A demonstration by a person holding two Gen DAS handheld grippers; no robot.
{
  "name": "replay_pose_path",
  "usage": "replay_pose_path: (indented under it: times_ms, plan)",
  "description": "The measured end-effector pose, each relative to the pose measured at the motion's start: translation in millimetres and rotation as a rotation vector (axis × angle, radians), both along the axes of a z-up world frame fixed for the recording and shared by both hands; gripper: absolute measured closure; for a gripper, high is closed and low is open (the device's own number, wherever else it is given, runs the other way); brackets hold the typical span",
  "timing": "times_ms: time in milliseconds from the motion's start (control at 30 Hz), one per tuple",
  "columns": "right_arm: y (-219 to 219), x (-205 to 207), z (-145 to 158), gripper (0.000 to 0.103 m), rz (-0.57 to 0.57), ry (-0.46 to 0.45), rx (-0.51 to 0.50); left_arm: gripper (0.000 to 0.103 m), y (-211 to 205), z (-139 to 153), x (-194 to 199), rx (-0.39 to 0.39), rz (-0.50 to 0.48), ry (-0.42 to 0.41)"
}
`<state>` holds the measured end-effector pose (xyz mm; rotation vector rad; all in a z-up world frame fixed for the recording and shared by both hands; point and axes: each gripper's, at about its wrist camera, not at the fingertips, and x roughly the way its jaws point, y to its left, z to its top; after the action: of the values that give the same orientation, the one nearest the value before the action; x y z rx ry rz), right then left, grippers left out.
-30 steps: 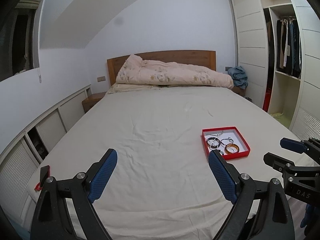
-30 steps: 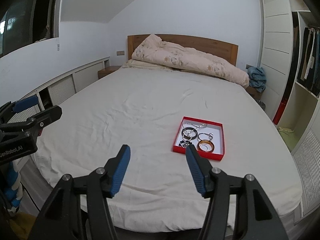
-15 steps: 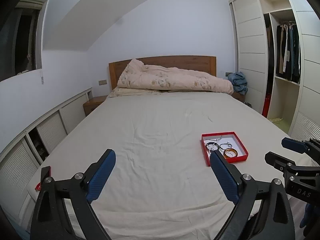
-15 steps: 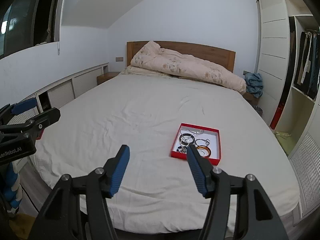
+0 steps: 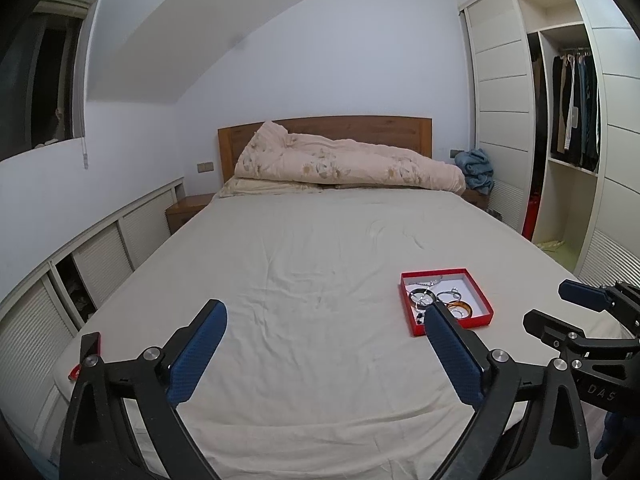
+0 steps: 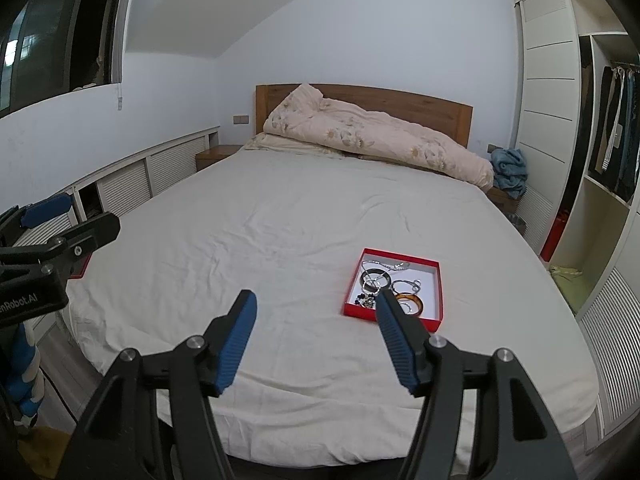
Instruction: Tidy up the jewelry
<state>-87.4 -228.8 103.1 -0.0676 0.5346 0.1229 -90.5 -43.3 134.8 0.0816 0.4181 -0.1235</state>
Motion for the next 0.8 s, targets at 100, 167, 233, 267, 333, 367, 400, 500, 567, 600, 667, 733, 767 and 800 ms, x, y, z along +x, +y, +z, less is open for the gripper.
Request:
replay_pose_path:
  times_ms: [100,167,233,267,333,367,400,500,567,600,667,733,767,800]
  plan:
    - [0.4,1.3,-0.4,0.043,0.002,0.004,-0.001,0.005,-1.2,-0.5,0.8,-0.002,-0.002,0.003]
    - [0.9,2.8,-1.3,0.043,0.003,0.009,-0.001,0.005,-1.7,-1.1,1.5,-0.003,-0.005,0.006]
    - [1.8,3.8,-2.2,0.042,0.004,0.013,-0.002,0.004,-2.7,-1.7,2.6,-0.003,-0.007,0.009]
    - [1.9,4.5,-2.1,0.042,0.004,0.014,-0.002,0.004,-3.1,-2.0,3.2,-0.004,-0.009,0.011]
    - [2.1,5.3,-2.4,0.042,0.005,0.017,-0.001,0.004,-4.0,-2.6,3.6,-0.003,-0.009,0.014]
    - [2.2,5.7,-2.9,0.042,0.005,0.020,-0.001,0.004,-4.2,-3.0,4.0,-0.003,-0.010,0.015]
    - [2.7,5.7,-3.3,0.042,0.005,0.022,-0.002,0.004,-4.1,-3.1,4.2,-0.003,-0.010,0.016]
    - [4.4,7.2,-3.6,0.042,0.005,0.029,-0.002,0.004,-4.8,-4.1,3.7,-0.004,-0.011,0.019]
    - [4.7,7.8,-4.0,0.042,0.005,0.033,-0.001,0.004,-5.5,-4.2,3.4,-0.004,-0.012,0.020]
    - [5.0,8.5,-3.9,0.042,0.005,0.033,-0.001,0.004,-5.5,-4.4,3.2,-0.004,-0.011,0.020]
    - [5.5,9.0,-4.1,0.042,0.006,0.035,-0.001,0.004,-4.8,-4.4,3.6,-0.005,-0.012,0.022]
    - [5.7,9.3,-4.3,0.042,0.007,0.037,-0.001,0.004,-5.0,-4.7,3.3,-0.007,-0.013,0.022]
    - [5.9,9.5,-4.3,0.042,0.007,0.038,-0.001,0.004,-5.0,-5.0,3.2,-0.007,-0.014,0.023]
    - [6.2,9.5,-4.4,0.042,0.007,0.038,0.000,0.004,-4.5,-4.8,4.8,-0.008,-0.016,0.023]
